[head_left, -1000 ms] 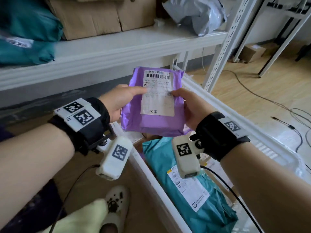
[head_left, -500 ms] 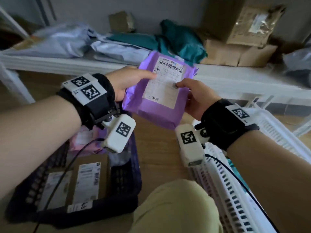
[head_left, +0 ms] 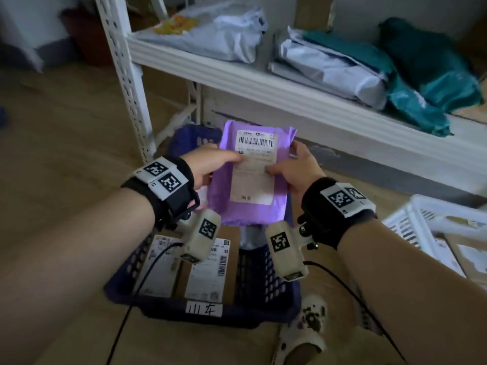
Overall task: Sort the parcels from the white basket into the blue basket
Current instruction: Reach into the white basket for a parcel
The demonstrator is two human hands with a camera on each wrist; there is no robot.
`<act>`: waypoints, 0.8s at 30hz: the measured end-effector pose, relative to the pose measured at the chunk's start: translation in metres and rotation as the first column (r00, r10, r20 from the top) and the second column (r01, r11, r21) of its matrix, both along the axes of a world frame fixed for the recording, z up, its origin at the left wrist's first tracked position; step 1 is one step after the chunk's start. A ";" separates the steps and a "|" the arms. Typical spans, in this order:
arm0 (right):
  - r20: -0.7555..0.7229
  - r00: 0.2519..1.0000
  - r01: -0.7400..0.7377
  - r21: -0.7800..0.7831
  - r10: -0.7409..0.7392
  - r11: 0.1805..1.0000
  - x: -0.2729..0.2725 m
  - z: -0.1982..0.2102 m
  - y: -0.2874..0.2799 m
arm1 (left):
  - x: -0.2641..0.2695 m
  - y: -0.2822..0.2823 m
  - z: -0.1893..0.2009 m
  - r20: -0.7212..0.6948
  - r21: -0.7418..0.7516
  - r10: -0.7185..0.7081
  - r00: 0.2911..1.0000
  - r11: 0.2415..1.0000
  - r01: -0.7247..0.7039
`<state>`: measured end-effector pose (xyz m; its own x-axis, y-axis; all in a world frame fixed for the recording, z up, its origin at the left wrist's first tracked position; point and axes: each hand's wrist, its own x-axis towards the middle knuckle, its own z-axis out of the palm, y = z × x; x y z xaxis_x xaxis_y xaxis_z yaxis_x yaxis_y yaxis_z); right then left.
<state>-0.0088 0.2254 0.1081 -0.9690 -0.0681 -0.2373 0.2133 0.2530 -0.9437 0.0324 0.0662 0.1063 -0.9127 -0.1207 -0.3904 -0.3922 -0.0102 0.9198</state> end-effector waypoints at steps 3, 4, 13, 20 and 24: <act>-0.020 0.998 0.064 -0.020 -0.064 0.998 -0.019 -0.009 0.008 | -0.018 0.002 -0.008 -0.021 -0.004 0.027 0.999 1.000 -0.027; -0.025 0.996 0.090 -0.027 -0.090 0.996 -0.028 -0.011 0.010 | -0.024 0.002 -0.006 -0.046 0.005 0.052 0.998 0.999 -0.052; 0.132 0.987 0.086 0.034 -0.090 0.996 -0.066 -0.051 0.007 | -0.043 0.006 -0.067 0.115 0.192 -0.103 0.988 0.978 0.079; 0.276 0.952 -0.191 0.189 0.134 0.963 -0.102 -0.122 -0.032 | -0.081 -0.028 -0.131 0.088 -0.227 0.183 0.979 0.961 -0.159; 0.390 0.877 -0.362 0.149 0.281 0.920 -0.107 -0.139 -0.062 | -0.092 -0.051 -0.155 0.121 -0.401 0.300 0.946 0.887 -0.230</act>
<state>-0.1156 0.1637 -0.0304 -0.7494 -0.2709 -0.6041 0.3949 0.5495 -0.7363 -0.0592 0.0151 -0.0485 -0.7472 -0.5179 -0.4164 -0.5778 0.1966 0.7921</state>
